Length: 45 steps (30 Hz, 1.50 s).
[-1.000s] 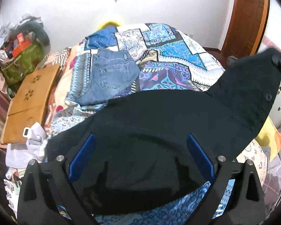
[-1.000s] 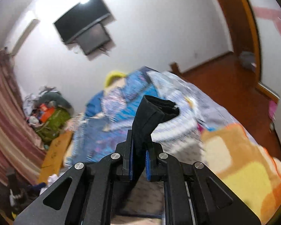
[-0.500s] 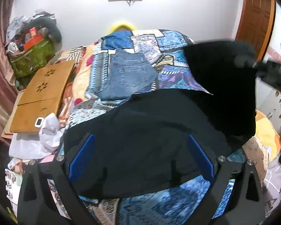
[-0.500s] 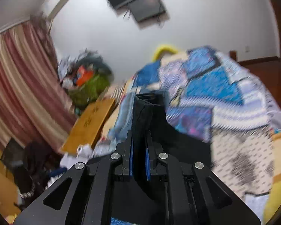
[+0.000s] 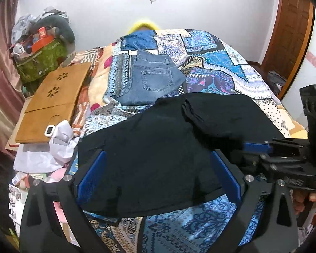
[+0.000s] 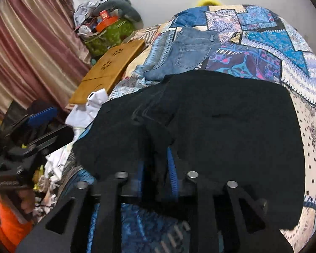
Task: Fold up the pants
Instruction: 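Open the right gripper to release the folded corner onto the trousers, then grasp the black trousers edge with both grippers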
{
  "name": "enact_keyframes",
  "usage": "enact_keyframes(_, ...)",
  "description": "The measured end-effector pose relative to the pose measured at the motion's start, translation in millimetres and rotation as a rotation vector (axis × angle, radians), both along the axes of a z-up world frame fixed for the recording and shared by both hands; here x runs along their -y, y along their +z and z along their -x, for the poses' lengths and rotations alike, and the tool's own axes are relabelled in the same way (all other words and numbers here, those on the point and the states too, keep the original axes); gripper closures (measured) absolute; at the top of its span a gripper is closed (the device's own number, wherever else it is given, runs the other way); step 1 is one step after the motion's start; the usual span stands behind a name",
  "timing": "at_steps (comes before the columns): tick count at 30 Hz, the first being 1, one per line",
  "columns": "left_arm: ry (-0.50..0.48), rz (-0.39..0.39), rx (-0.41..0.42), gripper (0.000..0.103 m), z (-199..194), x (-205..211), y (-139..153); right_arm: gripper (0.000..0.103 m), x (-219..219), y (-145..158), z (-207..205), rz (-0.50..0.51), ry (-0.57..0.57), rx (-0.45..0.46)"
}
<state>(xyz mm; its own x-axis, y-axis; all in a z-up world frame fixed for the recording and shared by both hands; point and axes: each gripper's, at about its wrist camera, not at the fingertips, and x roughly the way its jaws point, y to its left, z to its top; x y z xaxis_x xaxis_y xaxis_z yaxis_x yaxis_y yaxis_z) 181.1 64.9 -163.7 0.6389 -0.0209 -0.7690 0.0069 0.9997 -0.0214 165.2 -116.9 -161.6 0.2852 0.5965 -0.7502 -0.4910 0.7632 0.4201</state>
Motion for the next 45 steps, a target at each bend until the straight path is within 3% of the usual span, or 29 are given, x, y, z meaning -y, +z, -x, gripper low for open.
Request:
enact_keyframes(2,-0.009,0.006,0.002,0.004,-3,4,2,0.059,8,7,1,-0.031,0.004,-0.012)
enact_keyframes(6,-0.04,0.008,0.017,0.004,-12,13,11,0.055,25,34,9,-0.027,-0.012,0.094)
enact_keyframes(10,-0.075,-0.015,0.037,0.004,-31,28,19,0.053,48,56,1,0.033,-0.064,0.215)
enact_keyframes(15,-0.12,0.002,0.04,0.002,-63,48,24,0.053,68,61,-23,0.093,-0.11,0.272)
enact_keyframes(20,-0.17,-0.002,0.013,0.002,-99,72,14,0.053,80,46,-52,0.128,-0.128,0.246)
enact_keyframes(30,-0.223,-0.055,-0.157,0.002,-148,99,-45,0.053,84,-17,-80,0.204,-0.093,0.089)
enact_keyframes(34,-0.236,-0.149,-0.201,0.002,-146,106,-70,0.052,87,-27,-72,0.201,-0.094,0.066)
enact_keyframes(45,-0.212,-0.106,-0.204,0.002,-120,89,-67,0.046,102,-23,-38,0.245,-0.122,0.071)
